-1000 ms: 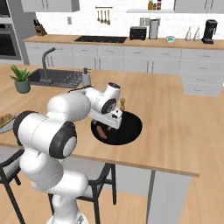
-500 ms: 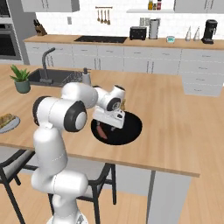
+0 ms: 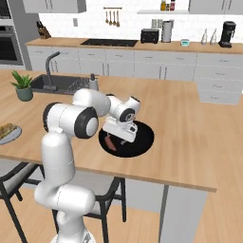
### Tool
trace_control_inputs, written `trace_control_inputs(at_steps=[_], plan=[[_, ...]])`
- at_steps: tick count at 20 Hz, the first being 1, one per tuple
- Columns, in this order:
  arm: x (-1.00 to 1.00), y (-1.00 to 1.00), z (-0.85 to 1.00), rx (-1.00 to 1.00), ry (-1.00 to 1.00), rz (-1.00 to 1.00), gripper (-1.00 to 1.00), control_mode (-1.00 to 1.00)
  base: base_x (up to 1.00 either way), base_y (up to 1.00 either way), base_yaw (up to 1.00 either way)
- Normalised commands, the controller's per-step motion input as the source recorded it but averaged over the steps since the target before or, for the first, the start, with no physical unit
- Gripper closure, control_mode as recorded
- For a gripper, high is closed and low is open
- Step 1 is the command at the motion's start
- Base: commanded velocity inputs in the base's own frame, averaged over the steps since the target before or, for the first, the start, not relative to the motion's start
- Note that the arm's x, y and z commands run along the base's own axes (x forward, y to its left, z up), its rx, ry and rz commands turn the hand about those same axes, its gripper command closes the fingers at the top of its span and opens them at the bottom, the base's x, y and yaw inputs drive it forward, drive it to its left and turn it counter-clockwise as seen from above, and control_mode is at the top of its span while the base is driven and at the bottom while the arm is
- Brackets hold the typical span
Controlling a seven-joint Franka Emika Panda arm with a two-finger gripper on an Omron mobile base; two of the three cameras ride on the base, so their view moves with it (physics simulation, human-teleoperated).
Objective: Place one bun and one sausage from the bowl on each plate.
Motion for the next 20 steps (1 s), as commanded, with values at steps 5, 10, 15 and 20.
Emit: trace_control_inputs(at_steps=[5,10,15,20], plan=[[-0.31,0.35,-0.06,0.0,-0.01,0.0,-1.0,-1.0,0.0,0.0,0.0],[-0.02,0.25,-0.11,0.0,0.0,0.0,-1.0,-1.0,0.0,0.0,0.0],[0.58,-0.03,-0.01,0.09,-0.08,0.13,-1.0,-1.0,0.0,0.0,0.0],[0.41,-0.14,-0.08,0.07,-0.09,0.12,-1.0,-1.0,0.0,0.0,0.0]])
